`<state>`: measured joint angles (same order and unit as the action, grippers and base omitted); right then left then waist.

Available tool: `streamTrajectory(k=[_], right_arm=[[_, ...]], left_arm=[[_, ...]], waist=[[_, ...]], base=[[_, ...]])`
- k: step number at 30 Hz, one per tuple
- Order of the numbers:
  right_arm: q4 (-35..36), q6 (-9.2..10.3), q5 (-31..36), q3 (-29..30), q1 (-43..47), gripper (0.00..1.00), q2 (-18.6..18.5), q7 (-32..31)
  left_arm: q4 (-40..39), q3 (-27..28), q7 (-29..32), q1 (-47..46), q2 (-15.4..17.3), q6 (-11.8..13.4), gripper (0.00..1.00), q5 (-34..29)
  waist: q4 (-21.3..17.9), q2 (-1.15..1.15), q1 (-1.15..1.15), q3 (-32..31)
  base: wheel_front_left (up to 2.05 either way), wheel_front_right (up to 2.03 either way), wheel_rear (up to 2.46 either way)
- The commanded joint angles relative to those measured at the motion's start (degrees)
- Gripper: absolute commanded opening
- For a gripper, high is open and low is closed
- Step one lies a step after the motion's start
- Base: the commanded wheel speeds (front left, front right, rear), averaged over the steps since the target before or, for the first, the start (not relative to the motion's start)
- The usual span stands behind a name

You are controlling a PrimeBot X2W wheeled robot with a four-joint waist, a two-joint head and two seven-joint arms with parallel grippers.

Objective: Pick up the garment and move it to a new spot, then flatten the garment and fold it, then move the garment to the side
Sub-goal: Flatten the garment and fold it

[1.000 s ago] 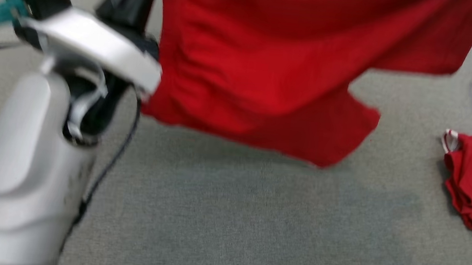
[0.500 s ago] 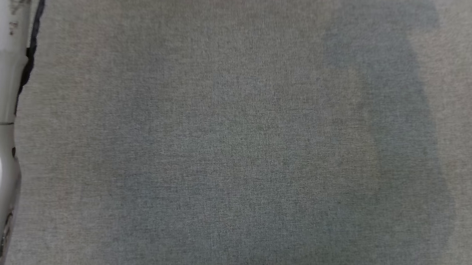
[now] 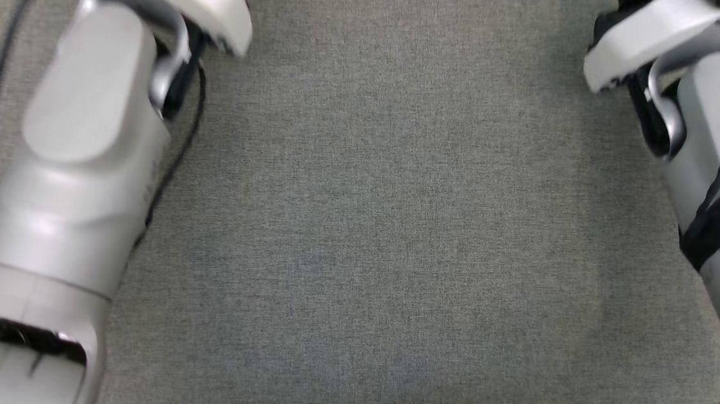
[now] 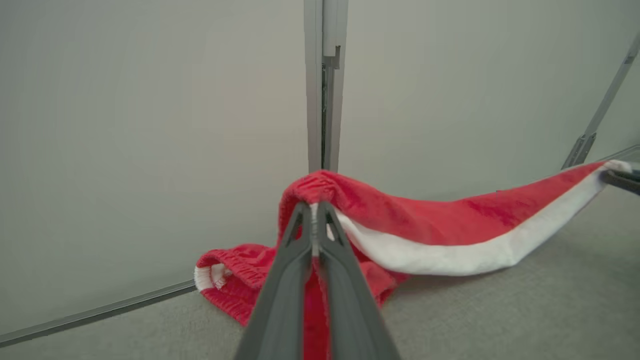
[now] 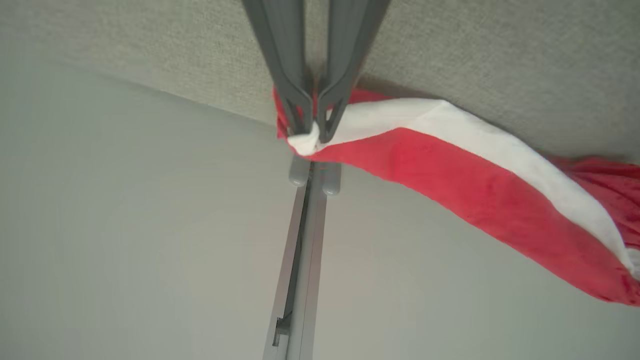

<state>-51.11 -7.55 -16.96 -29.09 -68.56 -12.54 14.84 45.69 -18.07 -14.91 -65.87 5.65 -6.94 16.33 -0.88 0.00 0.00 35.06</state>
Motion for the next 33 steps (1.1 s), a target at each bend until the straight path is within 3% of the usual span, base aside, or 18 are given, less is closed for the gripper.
streamTrajectory(k=[1,13,33], right_arm=[[-0.24,0.13,-0.76,-0.69,1.33,0.0,-0.69,0.41],[-1.0,0.13,-9.32,-9.89,14.26,0.0,-5.76,0.43],[4.27,0.13,-30.69,-28.99,27.71,0.0,-17.44,-3.48]], left_arm=[[-0.34,-0.56,-0.35,1.88,0.05,-0.15,0.0,-0.81],[-0.41,-7.38,-0.32,19.09,2.54,-0.5,0.0,-3.37],[-4.21,-20.74,-0.32,35.17,7.3,-0.51,0.0,5.97]], waist=[[0.56,0.0,0.0,-1.51],[0.9,0.0,0.0,-12.38],[0.45,0.0,0.0,-27.41]], base=[[0.0,0.0,0.0],[0.0,0.0,0.0],[0.0,0.0,0.0]])
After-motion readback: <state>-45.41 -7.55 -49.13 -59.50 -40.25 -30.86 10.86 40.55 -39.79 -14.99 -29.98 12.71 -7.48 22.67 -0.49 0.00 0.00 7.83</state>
